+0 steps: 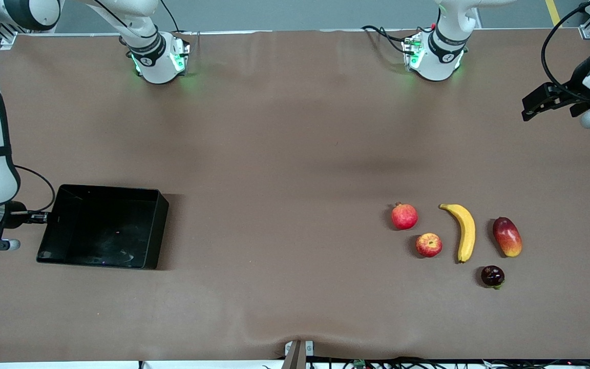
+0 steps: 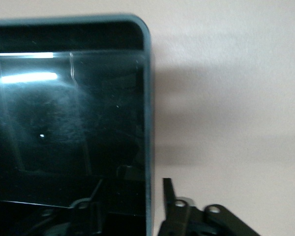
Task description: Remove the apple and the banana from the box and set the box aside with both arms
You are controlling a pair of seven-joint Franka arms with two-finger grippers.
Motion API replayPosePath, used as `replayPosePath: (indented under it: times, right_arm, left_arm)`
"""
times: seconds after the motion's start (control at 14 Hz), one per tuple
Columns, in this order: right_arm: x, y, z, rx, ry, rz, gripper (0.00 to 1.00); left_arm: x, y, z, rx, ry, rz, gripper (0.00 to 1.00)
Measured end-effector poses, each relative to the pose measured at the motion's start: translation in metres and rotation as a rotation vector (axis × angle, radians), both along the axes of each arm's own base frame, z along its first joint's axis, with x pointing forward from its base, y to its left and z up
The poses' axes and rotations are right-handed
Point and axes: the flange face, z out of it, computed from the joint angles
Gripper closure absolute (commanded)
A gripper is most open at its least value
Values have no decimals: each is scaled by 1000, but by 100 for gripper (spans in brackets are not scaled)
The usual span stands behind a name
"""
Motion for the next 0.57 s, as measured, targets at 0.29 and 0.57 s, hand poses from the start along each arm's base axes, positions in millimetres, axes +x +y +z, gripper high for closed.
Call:
replayPosePath:
  times: [0.29,0.57]
  right_arm:
    - [17,34,59,-14,-71,58,0]
    - [22,104,151,-51,-121,94,0]
  left_arm:
    - [0,2,1,0,-1,3,0]
    - [0,3,1,0,-1,6,0]
